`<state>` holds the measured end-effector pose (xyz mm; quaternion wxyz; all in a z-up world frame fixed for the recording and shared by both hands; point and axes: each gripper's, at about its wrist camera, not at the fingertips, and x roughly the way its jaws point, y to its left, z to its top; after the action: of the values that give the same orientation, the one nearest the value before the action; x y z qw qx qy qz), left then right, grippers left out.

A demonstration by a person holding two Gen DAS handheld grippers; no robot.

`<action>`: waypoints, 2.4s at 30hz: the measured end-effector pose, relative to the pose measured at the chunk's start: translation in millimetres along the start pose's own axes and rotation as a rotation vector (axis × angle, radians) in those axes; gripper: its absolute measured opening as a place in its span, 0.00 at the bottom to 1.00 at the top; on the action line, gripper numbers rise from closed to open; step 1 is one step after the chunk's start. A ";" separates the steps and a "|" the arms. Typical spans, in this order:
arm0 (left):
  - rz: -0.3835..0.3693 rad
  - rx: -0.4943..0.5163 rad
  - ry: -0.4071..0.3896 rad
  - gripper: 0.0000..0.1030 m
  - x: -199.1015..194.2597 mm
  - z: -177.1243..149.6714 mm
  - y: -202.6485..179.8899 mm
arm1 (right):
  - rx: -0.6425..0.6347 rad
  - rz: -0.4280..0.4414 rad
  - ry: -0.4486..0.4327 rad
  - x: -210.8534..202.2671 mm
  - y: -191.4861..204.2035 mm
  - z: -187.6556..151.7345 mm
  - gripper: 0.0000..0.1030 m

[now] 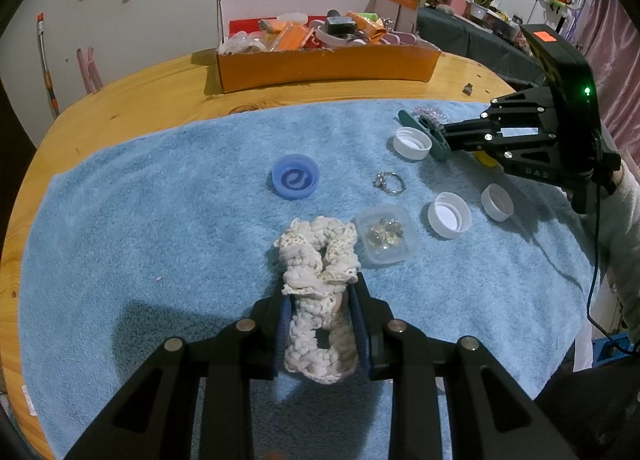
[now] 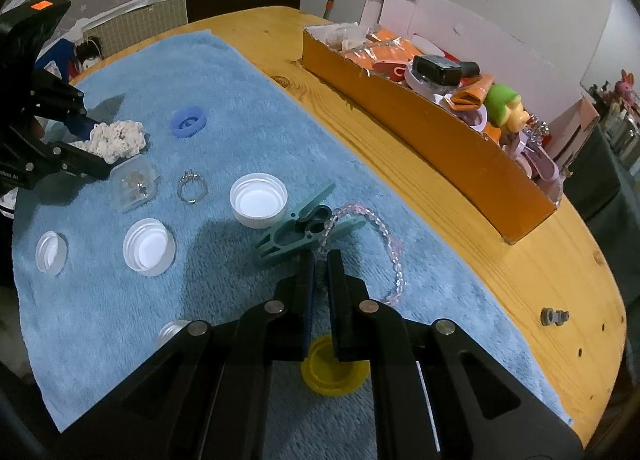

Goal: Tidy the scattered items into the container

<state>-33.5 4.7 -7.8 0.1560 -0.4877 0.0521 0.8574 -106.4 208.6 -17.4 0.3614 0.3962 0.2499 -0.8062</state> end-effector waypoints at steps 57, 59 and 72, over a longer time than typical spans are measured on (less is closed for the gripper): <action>-0.018 -0.014 0.004 0.29 0.2 -1.2 -1.0 | 0.109 0.024 -0.075 3.1 -27.2 -6.8 0.09; -0.018 -0.014 0.004 0.29 0.1 -1.1 -1.0 | 0.114 0.033 -0.075 2.6 -27.6 -7.5 0.09; -0.020 -0.012 -0.018 0.29 -4.2 4.1 0.3 | 0.139 0.016 -0.129 -14.2 -28.4 -1.9 0.09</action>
<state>-34.9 4.5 -2.0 0.1622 -0.4815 0.0408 0.8603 -121.7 232.9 -3.5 0.3547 0.3696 0.1665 -0.8425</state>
